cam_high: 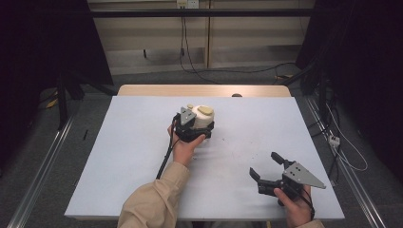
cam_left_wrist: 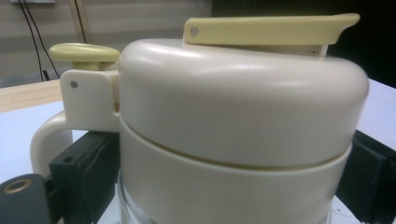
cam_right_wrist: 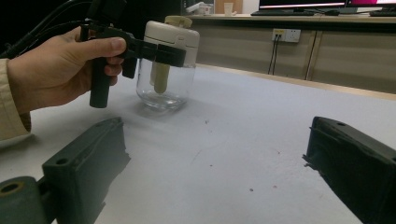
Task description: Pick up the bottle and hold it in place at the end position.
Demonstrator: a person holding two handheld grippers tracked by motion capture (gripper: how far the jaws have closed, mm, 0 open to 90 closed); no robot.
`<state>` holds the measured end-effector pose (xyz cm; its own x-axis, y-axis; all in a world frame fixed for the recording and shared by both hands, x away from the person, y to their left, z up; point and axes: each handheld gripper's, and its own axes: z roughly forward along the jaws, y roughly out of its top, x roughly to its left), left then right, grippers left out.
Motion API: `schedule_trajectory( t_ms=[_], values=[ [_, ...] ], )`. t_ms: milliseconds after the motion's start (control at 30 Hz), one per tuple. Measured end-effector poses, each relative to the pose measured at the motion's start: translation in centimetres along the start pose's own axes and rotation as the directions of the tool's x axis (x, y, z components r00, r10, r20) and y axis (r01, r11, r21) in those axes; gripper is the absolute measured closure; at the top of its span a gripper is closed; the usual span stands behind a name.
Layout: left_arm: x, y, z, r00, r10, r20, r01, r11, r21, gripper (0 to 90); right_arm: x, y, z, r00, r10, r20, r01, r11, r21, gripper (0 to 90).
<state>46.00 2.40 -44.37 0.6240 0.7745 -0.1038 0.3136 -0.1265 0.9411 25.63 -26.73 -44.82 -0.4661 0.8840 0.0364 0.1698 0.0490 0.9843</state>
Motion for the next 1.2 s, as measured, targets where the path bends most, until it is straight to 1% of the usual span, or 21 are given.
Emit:
schedule_trajectory(
  t_ms=[133, 200, 333, 367, 400, 467, 533, 567, 600, 667, 700, 733, 800, 833, 933, 967, 1200],
  values=[
    [0.1, 0.0, 0.1, 1.0, 0.001, -0.003, -0.001, 1.0, -0.003, 6.7, 0.0, 0.0, 0.0, 1.0, 0.001, 0.0, -0.001, 1.0, -0.001, 4.0],
    [0.1, 0.0, 0.1, 1.0, -0.007, -0.004, 0.007, 1.0, -0.006, 6.7, 0.0, 0.0, 0.0, 1.0, -0.002, -0.001, 0.002, 1.0, 0.001, 4.1],
    [0.1, 0.0, 0.1, 0.9999, -0.01, -0.005, 0.01, 0.9999, -0.008, 6.7, 0.0, 0.0, 0.1, 1.0, -0.001, -0.003, 0.001, 1.0, 0.002, 4.0],
    [0.1, 0.0, 0.2, 0.9999, -0.009, -0.005, 0.009, 0.9999, -0.007, 6.7, 0.0, 0.0, 0.1, 1.0, -0.001, -0.003, 0.001, 1.0, 0.002, 4.0],
    [0.1, 0.1, 0.3, 1.0, 0.004, -0.003, -0.004, 1.0, 0.002, 6.7, 0.0, 0.0, 0.1, 1.0, -0.001, -0.004, 0.001, 1.0, 0.002, 4.0],
    [0.0, 0.2, 0.4, 1.0, 0.007, -0.002, -0.007, 1.0, 0.002, 6.7, 0.0, 0.0, 0.1, 1.0, -0.001, -0.004, 0.001, 1.0, 0.002, 4.1],
    [-0.2, 0.2, 0.6, 1.0, 0.001, -0.001, -0.001, 1.0, 0.0, 6.7, 0.1, 0.0, 0.1, 1.0, -0.001, -0.005, 0.001, 1.0, 0.002, 4.0],
    [-0.2, 0.3, 0.6, 0.9999, 0.01, 0.002, -0.01, 1.0, 0.0, 6.7, 0.0, 0.0, 0.1, 1.0, -0.001, -0.005, 0.001, 1.0, 0.001, 4.0],
    [-0.3, 0.2, 0.7, 1.0, 0.005, 0.003, -0.005, 1.0, 0.001, 6.7, 0.0, 0.0, 0.1, 1.0, -0.001, -0.006, 0.001, 1.0, 0.001, 4.0],
    [-0.5, 0.3, 0.9, 0.9999, 0.015, 0.003, -0.015, 0.9999, -0.001, 6.7, 0.0, 0.0, 0.0, 1.0, 0.002, -0.007, -0.002, 1.0, 0.0, 4.0],
    [-0.5, 0.3, 1.0, 1.0, 0.008, 0.004, -0.007, 1.0, -0.004, 6.7, 0.0, -0.1, 0.0, 1.0, 0.001, -0.007, -0.001, 1.0, 0.0, 4.1],
    [-0.6, 0.3, 1.0, 0.9999, 0.009, 0.008, -0.009, 0.9999, -0.006, 6.7, 0.0, -0.1, 0.0, 1.0, 0.002, -0.007, -0.002, 1.0, 0.001, 4.0],
    [-0.7, 0.3, 1.3, 0.9998, 0.019, 0.006, -0.019, 0.9998, -0.005, 6.7, 0.0, -0.1, 0.1, 1.0, 0.003, -0.008, -0.003, 1.0, 0.001, 4.1],
    [-0.8, 0.3, 1.4, 0.9999, 0.015, 0.003, -0.015, 0.9999, -0.003, 6.7, 0.0, -0.1, 0.1, 1.0, 0.0, -0.009, 0.0, 1.0, 0.001, 4.0],
    [-0.8, 0.4, 1.5, 0.9998, 0.021, 0.007, -0.021, 0.9998, -0.003, 6.7, 0.0, -0.1, 0.1, 0.9999, 0.004, -0.01, -0.004, 1.0, 0.003, 4.0],
    [-0.9, 0.4, 1.7, 0.9999, 0.013, 0.002, -0.013, 0.9999, -0.008, 6.7, 0.0, -0.1, 0.1, 0.9999, 0.004, -0.011, -0.004, 1.0, 0.003, 4.0],
    [-0.9, 0.2, 1.8, 0.9999, 0.012, 0.003, -0.012, 0.9997, -0.021, 6.7, 0.0, -0.2, 0.2, 0.9999, 0.01, -0.011, -0.01, 1.0, 0.004, 4.0]
  ],
)
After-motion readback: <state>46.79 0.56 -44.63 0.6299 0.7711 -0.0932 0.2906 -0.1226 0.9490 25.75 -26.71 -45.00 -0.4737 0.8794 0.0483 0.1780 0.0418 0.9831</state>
